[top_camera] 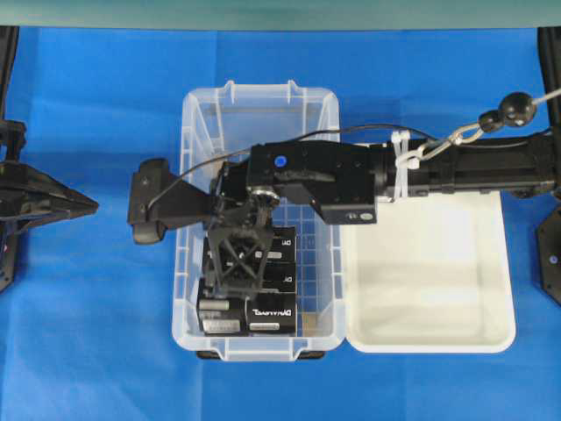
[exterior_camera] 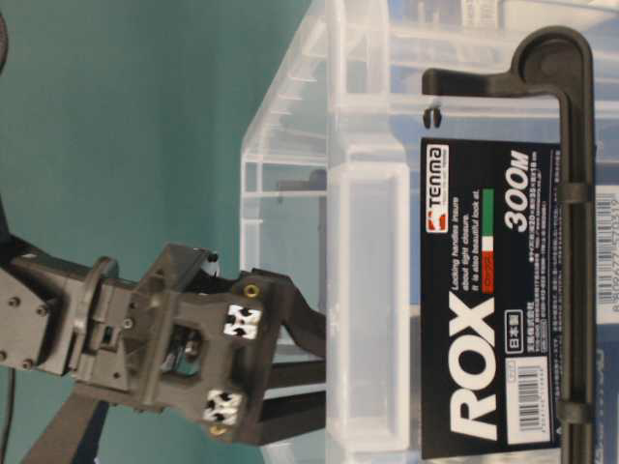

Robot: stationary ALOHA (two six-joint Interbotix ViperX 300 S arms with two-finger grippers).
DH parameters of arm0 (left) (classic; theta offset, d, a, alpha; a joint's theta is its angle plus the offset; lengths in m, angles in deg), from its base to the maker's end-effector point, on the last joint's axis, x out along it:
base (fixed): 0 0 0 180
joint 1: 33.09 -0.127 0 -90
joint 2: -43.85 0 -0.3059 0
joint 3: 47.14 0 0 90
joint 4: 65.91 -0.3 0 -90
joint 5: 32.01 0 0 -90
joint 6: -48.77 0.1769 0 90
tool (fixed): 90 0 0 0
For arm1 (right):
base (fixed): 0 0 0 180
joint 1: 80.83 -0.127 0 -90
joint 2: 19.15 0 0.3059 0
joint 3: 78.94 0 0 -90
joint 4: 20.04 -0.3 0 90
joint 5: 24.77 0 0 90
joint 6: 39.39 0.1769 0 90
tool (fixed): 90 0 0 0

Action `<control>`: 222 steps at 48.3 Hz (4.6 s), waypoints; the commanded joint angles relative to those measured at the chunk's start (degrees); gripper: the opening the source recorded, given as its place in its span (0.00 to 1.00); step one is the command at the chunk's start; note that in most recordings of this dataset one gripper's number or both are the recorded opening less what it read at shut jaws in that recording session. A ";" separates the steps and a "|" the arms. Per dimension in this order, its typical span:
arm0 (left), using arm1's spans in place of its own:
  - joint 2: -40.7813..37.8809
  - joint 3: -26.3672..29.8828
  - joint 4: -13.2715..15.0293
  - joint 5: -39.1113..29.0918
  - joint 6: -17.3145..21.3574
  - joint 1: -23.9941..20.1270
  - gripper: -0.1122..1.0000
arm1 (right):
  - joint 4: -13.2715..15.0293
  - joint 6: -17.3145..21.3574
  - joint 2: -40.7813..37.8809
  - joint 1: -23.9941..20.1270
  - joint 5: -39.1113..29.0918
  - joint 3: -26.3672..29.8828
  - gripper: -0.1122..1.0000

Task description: Pick the box from inside the plastic case

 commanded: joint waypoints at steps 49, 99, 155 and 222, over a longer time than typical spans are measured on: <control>-0.53 1.14 -0.09 0.26 -0.09 -0.09 0.07 | -0.09 0.26 18.28 8.61 -17.40 4.48 0.67; -0.53 1.23 -0.09 0.26 -0.18 -0.26 0.07 | 1.93 -15.64 44.03 17.40 5.01 -54.58 0.67; -0.70 1.49 -0.18 0.35 -2.90 -1.58 0.07 | 4.48 -21.09 32.78 24.26 23.82 -60.38 0.67; -0.44 1.49 -0.18 0.53 -2.64 -1.67 0.07 | -0.97 -20.30 66.18 17.40 31.90 -53.79 0.97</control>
